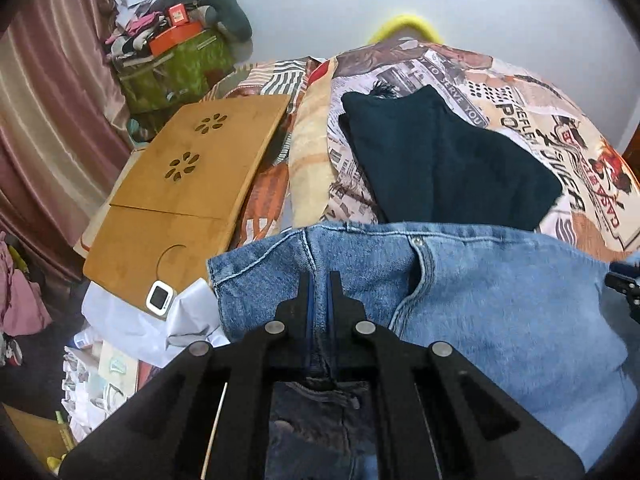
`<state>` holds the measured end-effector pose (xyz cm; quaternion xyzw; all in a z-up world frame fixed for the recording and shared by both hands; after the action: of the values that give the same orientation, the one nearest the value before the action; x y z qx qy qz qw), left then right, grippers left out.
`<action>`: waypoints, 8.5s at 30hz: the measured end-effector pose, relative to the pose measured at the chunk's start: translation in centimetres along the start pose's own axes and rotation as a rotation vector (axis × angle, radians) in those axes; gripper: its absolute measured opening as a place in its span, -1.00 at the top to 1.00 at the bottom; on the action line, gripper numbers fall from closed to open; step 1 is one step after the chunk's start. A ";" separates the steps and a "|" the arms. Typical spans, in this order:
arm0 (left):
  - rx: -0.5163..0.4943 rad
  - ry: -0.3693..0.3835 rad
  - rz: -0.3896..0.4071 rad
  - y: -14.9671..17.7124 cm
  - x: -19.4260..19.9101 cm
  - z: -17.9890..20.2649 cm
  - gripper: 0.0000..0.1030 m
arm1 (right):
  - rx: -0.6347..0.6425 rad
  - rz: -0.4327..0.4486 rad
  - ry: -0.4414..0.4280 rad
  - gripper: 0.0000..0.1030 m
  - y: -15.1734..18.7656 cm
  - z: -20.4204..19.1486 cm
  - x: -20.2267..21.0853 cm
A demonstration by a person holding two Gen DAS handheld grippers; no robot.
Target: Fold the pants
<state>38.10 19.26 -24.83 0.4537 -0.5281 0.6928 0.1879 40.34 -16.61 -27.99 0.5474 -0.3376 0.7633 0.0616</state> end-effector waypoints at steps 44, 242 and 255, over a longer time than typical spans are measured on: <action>-0.005 0.100 -0.010 9.6 12.1 -4.7 0.91 | -0.008 0.213 0.011 0.88 4.0 -7.8 14.7; 0.172 0.012 -0.191 17.1 9.3 -11.5 -0.62 | -0.082 0.066 -0.140 -0.01 5.0 -14.4 10.3; 0.383 0.230 -0.409 19.0 6.5 -9.5 -0.54 | -0.158 0.132 -0.145 -0.42 9.4 -14.6 11.1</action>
<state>16.56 19.36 -30.44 0.4966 -0.2608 0.7742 0.2933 20.03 -18.36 -24.95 0.5711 -0.4355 0.6952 0.0295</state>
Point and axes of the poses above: each gripper's, at about its wrist camera, not at the fingertips, and x roughly against the way its jaws point, z to its right, y to its underside, the point moved 5 cm from there along -x, roughly the way its jaws point, and after that the axes turned 15 degrees about x, right-handed, at the moved point
